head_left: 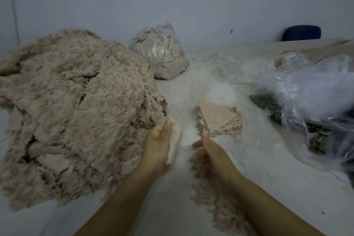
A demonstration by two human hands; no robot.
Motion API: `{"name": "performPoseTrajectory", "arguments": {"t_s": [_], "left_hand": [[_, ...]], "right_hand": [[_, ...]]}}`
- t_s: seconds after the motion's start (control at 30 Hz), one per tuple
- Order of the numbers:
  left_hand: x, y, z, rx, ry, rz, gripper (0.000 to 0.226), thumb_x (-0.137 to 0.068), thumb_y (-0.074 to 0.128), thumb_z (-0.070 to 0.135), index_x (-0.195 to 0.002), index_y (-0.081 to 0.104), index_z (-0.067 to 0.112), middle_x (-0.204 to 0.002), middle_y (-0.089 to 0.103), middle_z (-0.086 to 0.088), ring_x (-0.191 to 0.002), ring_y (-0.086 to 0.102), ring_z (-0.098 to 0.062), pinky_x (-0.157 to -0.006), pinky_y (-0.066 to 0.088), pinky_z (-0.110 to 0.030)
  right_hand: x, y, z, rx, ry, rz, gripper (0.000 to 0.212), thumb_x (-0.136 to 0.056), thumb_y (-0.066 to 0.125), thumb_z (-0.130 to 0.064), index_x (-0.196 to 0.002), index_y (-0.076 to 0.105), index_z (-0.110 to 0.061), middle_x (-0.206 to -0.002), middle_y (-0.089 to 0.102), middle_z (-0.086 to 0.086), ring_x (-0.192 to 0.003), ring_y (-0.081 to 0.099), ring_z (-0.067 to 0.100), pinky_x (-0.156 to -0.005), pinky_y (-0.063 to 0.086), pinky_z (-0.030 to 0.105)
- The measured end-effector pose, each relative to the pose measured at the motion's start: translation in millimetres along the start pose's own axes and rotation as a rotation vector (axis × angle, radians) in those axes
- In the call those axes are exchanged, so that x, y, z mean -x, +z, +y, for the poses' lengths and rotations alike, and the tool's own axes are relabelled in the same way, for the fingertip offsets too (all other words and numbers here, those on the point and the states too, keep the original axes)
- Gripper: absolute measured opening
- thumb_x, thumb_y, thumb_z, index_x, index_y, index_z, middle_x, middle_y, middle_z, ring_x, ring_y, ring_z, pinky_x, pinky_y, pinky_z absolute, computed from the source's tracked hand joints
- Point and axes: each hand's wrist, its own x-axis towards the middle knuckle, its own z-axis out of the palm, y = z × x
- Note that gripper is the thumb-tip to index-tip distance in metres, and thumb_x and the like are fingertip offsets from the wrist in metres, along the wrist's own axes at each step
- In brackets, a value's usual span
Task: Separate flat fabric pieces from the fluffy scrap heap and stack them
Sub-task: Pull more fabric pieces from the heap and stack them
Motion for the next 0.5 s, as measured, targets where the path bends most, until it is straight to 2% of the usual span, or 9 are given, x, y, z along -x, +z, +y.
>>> {"name": "performPoseTrajectory", "arguments": {"t_s": [0.03,0.1,0.13,0.17,0.23,0.27,0.37,0.43,0.5], "left_hand": [[3.2,5.8,-1.1,0.016,0.02,-0.02,0.027,-0.098,0.045,0.035,-0.1,0.065,0.017,-0.097,0.071,-0.013,-0.081,0.067,-0.016,-0.071,0.053,-0.027],[9.3,13.8,-4.2,0.079,0.012,-0.068,0.027,-0.098,0.046,0.031,-0.091,0.064,0.012,-0.081,0.071,-0.003,-0.072,0.068,-0.012,-0.061,0.051,-0.021],[11.2,14.9,-7.1,0.104,-0.001,-0.075,0.027,-0.097,0.048,0.029,-0.088,0.064,0.01,-0.076,0.07,-0.002,-0.069,0.067,-0.012,-0.058,0.051,-0.022],[12.4,13.8,-10.1,0.114,-0.009,-0.067,0.026,-0.096,0.05,0.028,-0.087,0.064,0.009,-0.074,0.069,-0.001,-0.067,0.066,-0.011,-0.056,0.05,-0.022],[11.1,7.4,-17.7,0.015,0.045,-0.018,0.026,-0.095,0.053,0.028,-0.076,0.063,0.012,-0.063,0.064,0.006,-0.057,0.059,-0.008,-0.051,0.046,-0.021],[9.2,3.9,-22.2,-0.075,0.092,-0.002,0.03,-0.094,0.053,0.029,-0.07,0.061,0.015,-0.058,0.059,0.007,-0.053,0.054,-0.006,-0.049,0.042,-0.021],[1.0,-4.0,-30.1,-0.308,0.174,0.032,0.037,-0.094,0.052,0.035,-0.065,0.059,0.012,-0.057,0.055,0.0,-0.052,0.047,-0.002,-0.049,0.038,-0.021],[-4.7,-11.3,-31.8,-0.433,0.218,0.073,0.038,-0.094,0.051,0.035,-0.058,0.052,0.023,-0.053,0.05,0.006,-0.051,0.048,0.0,-0.048,0.034,-0.014],[-11.0,-23.5,-33.8,-0.519,0.232,0.124,0.04,-0.096,0.048,0.032,-0.057,0.046,0.028,-0.052,0.048,0.009,-0.051,0.046,-0.001,-0.048,0.031,-0.015]], "right_hand": [[1.7,8.0,-0.6,-0.123,0.086,-0.132,0.062,-0.076,0.047,-0.072,-0.101,0.065,-0.018,-0.089,0.071,0.008,-0.078,0.07,0.023,-0.066,0.058,0.036],[3.7,17.9,0.3,-0.217,0.079,-0.266,0.057,-0.085,0.051,-0.063,-0.11,0.066,-0.014,-0.104,0.071,0.015,-0.094,0.069,0.029,-0.08,0.057,0.046],[3.2,20.5,0.1,-0.233,0.037,-0.225,0.052,-0.089,0.052,-0.054,-0.107,0.066,-0.007,-0.103,0.07,0.02,-0.092,0.068,0.03,-0.081,0.056,0.045],[2.0,20.7,0.0,-0.234,-0.007,-0.13,0.046,-0.091,0.055,-0.046,-0.1,0.064,-0.002,-0.095,0.069,0.022,-0.084,0.066,0.028,-0.075,0.055,0.038],[-1.1,17.9,-1.3,-0.162,-0.13,0.088,0.031,-0.094,0.056,-0.033,-0.085,0.061,-0.003,-0.071,0.063,0.009,-0.064,0.057,0.016,-0.055,0.047,0.023],[-1.8,16.9,-2.0,-0.131,-0.189,0.139,0.027,-0.095,0.056,-0.028,-0.08,0.059,-0.005,-0.063,0.059,0.003,-0.058,0.053,0.012,-0.049,0.043,0.02],[-1.8,14.3,-1.5,-0.126,-0.246,0.169,0.025,-0.094,0.057,-0.022,-0.075,0.057,-0.006,-0.054,0.056,-0.003,-0.047,0.05,0.007,-0.042,0.04,0.017],[-2.7,8.5,-2.6,-0.128,-0.248,0.192,0.026,-0.093,0.059,-0.021,-0.072,0.057,-0.006,-0.054,0.056,0.0,-0.047,0.051,0.01,-0.043,0.04,0.019],[-5.8,-4.8,-7.2,-0.105,-0.259,0.241,0.029,-0.092,0.061,-0.022,-0.069,0.055,-0.004,-0.056,0.052,0.005,-0.05,0.048,0.015,-0.045,0.038,0.021]]}}
